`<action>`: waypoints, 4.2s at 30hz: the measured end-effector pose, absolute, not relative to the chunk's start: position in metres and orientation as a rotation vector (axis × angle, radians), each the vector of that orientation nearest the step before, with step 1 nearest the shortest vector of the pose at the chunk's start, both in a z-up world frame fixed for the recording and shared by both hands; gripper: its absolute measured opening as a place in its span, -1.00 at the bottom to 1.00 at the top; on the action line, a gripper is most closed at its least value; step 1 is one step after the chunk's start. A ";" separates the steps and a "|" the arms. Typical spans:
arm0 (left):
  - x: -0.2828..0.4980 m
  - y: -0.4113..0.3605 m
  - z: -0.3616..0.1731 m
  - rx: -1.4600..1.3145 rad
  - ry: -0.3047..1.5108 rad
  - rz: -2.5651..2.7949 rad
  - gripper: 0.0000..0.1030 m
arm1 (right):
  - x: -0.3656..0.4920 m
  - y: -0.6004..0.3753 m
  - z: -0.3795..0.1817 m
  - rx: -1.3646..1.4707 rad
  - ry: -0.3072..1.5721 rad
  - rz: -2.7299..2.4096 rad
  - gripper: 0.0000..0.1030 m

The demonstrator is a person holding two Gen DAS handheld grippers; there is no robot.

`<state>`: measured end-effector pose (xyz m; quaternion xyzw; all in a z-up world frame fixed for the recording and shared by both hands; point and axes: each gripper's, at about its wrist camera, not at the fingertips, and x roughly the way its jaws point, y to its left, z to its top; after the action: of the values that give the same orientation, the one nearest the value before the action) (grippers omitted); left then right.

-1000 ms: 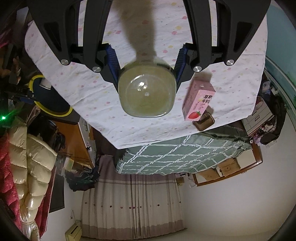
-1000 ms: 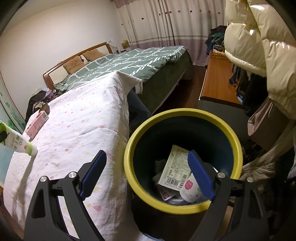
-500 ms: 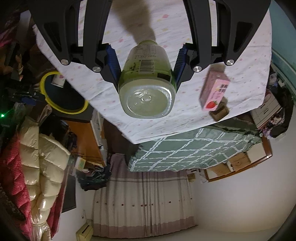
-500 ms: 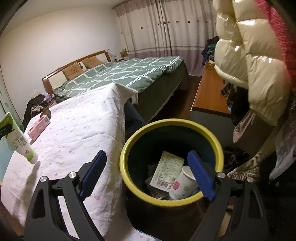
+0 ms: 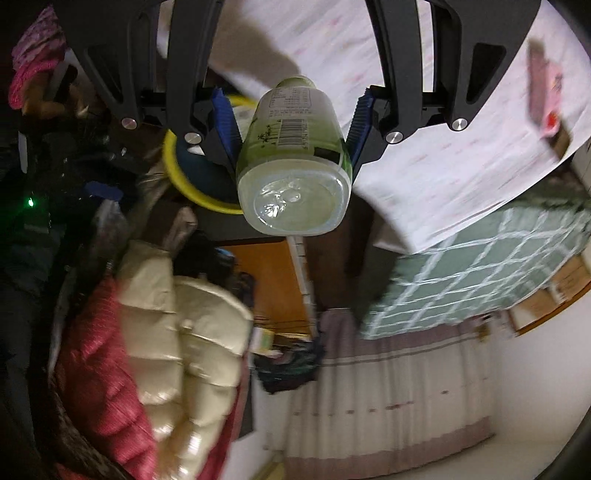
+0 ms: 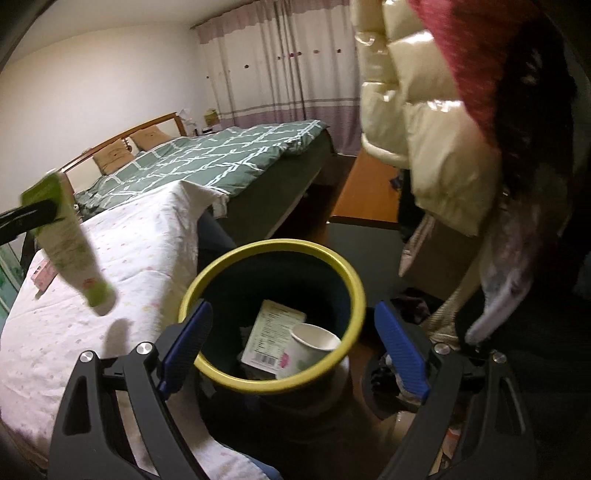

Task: Collect trash
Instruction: 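Carry the green bottle over the yellow bin and open the left gripper, then grasp the pink strawberry milk carton with the right gripper, then carry the milk carton over the yellow bin and open the right gripper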

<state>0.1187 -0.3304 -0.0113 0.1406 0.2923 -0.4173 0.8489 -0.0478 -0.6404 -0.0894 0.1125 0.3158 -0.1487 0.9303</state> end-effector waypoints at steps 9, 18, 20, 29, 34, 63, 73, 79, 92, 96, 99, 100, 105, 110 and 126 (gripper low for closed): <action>0.129 -0.435 -0.060 0.328 0.719 -0.981 0.00 | -0.068 -0.656 -0.091 0.229 0.651 -0.351 0.65; 0.138 -0.464 -0.091 0.352 0.785 -0.951 0.24 | -0.073 -0.658 -0.092 0.242 0.657 -0.364 0.65; 0.137 -0.449 -0.082 0.333 0.765 -0.938 0.27 | -0.071 -0.656 -0.093 0.240 0.659 -0.358 0.66; 0.144 -0.310 -0.034 0.170 0.666 -0.740 0.61 | -0.050 -0.639 -0.098 0.217 0.683 -0.304 0.66; 0.136 -0.197 -0.015 0.062 0.614 -0.555 0.68 | -0.032 -0.613 -0.097 0.182 0.699 -0.245 0.66; 0.079 0.094 -0.041 -0.146 0.608 -0.085 0.75 | 0.192 -0.225 -0.071 0.035 0.795 0.354 0.67; 0.084 0.114 -0.060 -0.179 0.643 -0.089 0.76 | 0.294 -0.172 -0.121 0.177 0.981 0.161 0.67; 0.086 0.112 -0.065 -0.176 0.663 -0.099 0.76 | 0.317 -0.164 -0.135 0.158 1.012 0.074 0.67; 0.088 0.106 -0.071 -0.178 0.677 -0.120 0.76 | 0.301 -0.174 -0.138 0.099 1.030 0.110 -0.08; 0.089 0.103 -0.072 -0.184 0.685 -0.130 0.76 | 0.279 -0.191 -0.128 0.073 1.003 0.150 -0.08; 0.088 0.098 -0.070 -0.178 0.681 -0.137 0.76 | 0.257 -0.211 -0.119 0.086 0.986 0.190 -0.08; 0.089 0.098 -0.070 -0.177 0.680 -0.140 0.76 | 0.251 -0.218 -0.116 0.093 0.985 0.204 -0.08; 0.092 0.086 -0.070 -0.172 0.693 -0.164 0.76 | 0.208 -0.265 -0.098 0.103 0.934 0.225 -0.08; 0.096 0.071 -0.073 -0.162 0.713 -0.197 0.76 | 0.168 -0.322 -0.079 0.128 0.877 0.189 -0.07; 0.107 0.008 -0.073 -0.083 0.745 -0.284 0.76 | 0.088 -0.564 -0.080 0.287 0.805 -0.235 -0.07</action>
<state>0.1065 0.0077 -0.0725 -0.0402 0.3626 -0.1383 0.9208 0.0875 -0.5638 -0.0798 0.1391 0.3894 -0.1135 0.9034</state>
